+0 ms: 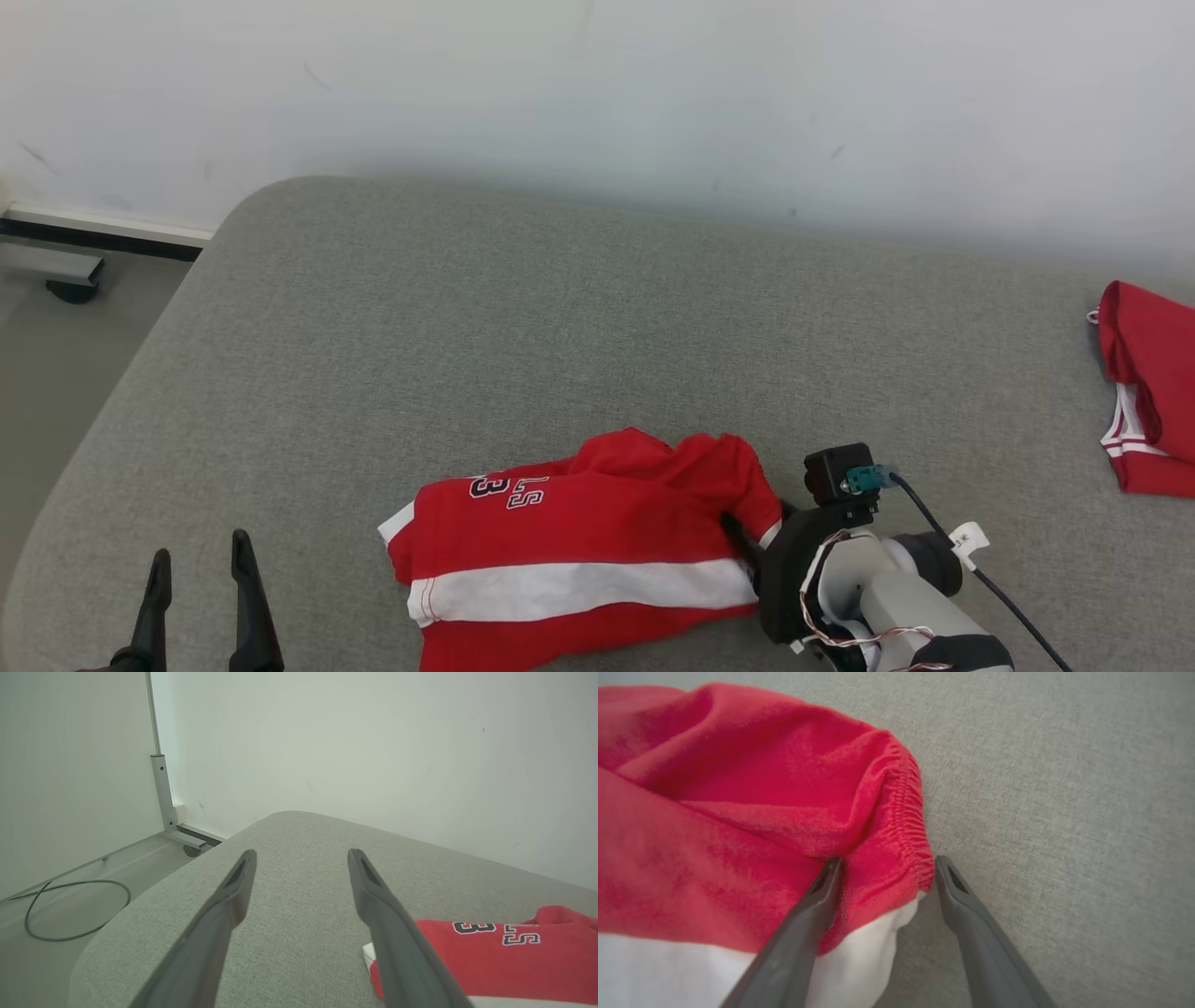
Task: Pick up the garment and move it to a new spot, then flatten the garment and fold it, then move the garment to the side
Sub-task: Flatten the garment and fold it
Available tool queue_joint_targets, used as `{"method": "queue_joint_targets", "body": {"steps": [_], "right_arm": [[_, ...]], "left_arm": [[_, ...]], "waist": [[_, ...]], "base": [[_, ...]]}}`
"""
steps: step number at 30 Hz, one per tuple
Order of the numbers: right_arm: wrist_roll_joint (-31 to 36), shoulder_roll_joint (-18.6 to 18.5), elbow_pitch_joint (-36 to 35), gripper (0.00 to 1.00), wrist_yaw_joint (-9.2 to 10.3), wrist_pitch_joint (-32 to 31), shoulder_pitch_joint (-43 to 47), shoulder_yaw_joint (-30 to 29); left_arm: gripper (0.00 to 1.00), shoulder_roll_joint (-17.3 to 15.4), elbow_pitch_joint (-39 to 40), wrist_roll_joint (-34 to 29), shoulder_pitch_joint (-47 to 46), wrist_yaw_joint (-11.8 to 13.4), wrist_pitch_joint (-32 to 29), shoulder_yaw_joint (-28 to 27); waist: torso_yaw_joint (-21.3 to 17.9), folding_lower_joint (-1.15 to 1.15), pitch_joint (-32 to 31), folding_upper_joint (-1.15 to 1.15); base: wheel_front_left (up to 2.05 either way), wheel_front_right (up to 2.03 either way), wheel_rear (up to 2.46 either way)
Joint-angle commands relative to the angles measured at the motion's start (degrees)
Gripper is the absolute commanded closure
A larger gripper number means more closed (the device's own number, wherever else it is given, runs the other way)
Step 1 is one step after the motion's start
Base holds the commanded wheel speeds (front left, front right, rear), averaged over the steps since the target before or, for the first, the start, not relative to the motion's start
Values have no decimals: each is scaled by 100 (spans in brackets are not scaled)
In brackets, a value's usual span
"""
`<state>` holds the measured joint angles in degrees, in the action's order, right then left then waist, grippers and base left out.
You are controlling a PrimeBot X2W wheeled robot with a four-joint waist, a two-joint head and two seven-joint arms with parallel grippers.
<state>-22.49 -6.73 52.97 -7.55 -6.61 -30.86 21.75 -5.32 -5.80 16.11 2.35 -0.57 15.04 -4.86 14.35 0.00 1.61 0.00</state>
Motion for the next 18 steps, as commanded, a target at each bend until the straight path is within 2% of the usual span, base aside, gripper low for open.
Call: {"method": "queue_joint_targets", "body": {"steps": [1, 2, 3, 4, 8, 12, 18], "right_arm": [[-151, 47, 110, 0, 16, -43, -65, 89], [-233, 66, 197, 0, 16, -81, -92, 177], [-344, 84, 250, 60, 16, -78, -112, 257], [-459, 91, 292, 100, 16, -58, -125, 331], [-735, -37, 358, 100, 16, 196, -299, 555], [-920, -305, 393, 100, 16, 762, -462, 506], [-1058, -953, 452, 100, 16, 1454, -407, 237]], "left_arm": [[0, 41, -34, -70, -37, -44, 15, -46], [0, 56, -47, -88, -55, -62, 15, -65], [0, 72, -60, -117, -73, -93, 15, -96], [0, 87, -69, -156, -85, -119, 15, -115], [0, 118, -86, -266, -95, -207, 15, -170], [0, 132, -73, -418, -26, -248, 15, -209], [0, 154, 6, -535, 127, -284, 15, -294]], "waist": [[29, 0, -1, 0], [34, 0, -2, 0], [36, 0, -2, 0], [35, 0, -5, 0], [-18, 0, -44, 0], [-143, 0, -155, 0], [-412, 0, -331, 0]], "base": [[0, 0, 0], [0, 0, 0], [0, 0, 0], [0, 0, 0], [0, 0, 0], [0, 0, 0], [0, 0, 0]]}}
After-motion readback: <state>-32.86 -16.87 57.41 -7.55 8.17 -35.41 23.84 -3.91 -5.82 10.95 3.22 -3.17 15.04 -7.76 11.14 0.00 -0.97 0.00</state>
